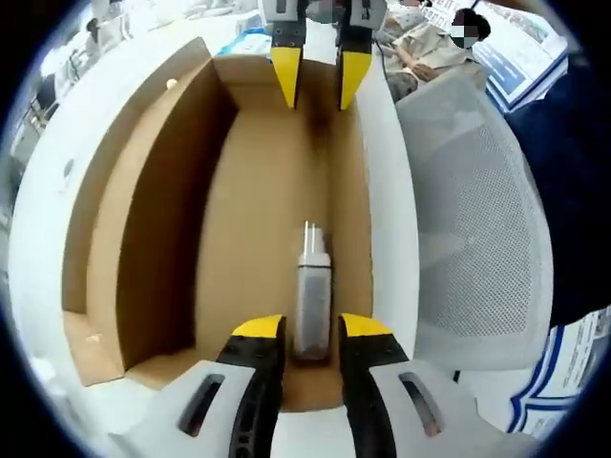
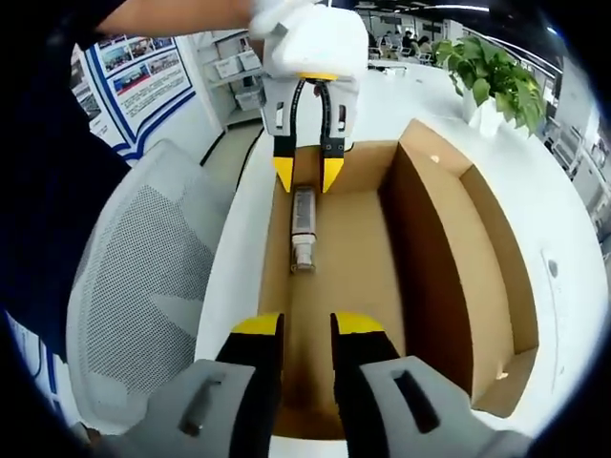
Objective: Operate the shoe box by opening the lid, removing the specified soft item, and placing it in the target area until the item is outside and the box remains undamaged.
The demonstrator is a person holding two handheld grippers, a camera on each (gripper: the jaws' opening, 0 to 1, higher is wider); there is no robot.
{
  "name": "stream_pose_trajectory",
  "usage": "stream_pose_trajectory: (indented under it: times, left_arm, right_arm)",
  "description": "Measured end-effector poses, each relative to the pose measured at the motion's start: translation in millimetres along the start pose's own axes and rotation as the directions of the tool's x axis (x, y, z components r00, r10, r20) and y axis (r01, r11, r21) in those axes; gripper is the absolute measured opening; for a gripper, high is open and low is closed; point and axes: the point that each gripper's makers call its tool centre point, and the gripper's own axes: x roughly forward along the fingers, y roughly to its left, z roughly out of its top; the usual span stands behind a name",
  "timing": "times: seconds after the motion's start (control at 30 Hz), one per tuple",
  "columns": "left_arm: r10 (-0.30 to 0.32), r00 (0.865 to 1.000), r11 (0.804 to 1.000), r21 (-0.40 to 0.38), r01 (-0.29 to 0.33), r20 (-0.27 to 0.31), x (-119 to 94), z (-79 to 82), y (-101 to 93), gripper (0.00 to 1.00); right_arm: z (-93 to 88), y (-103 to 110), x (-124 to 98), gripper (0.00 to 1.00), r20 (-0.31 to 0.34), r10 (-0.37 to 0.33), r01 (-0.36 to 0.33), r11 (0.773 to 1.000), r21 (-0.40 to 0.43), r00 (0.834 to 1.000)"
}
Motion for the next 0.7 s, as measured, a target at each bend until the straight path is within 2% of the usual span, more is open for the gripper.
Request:
stream_pose_trajectory:
  times: [0.27, 0.53, 0.7]
  left_arm:
    - [-0.002, 0.998, 0.998, 0.065, 0.006, -0.061, 18, -8.0, 4.3, 0.21]
    - [-0.004, 0.997, 0.997, 0.079, 0.010, -0.072, 27, -12.3, 4.7, 0.18]
    - [0.008, 0.999, 0.997, 0.071, -0.005, -0.047, 28, -7.4, 6.3, 0.18]
  right_arm:
    - [-3.6, -1, 7, 0.17, -0.004, 0.010, -0.010, 1.000, 0.013, 1.000]
    - [-5.6, -3, 11, 0.17, 0.000, 0.018, -0.018, 0.999, 0.027, 1.000]
    - [-6.6, -4, 16, 0.17, 0.001, 0.021, -0.021, 0.999, 0.029, 1.000]
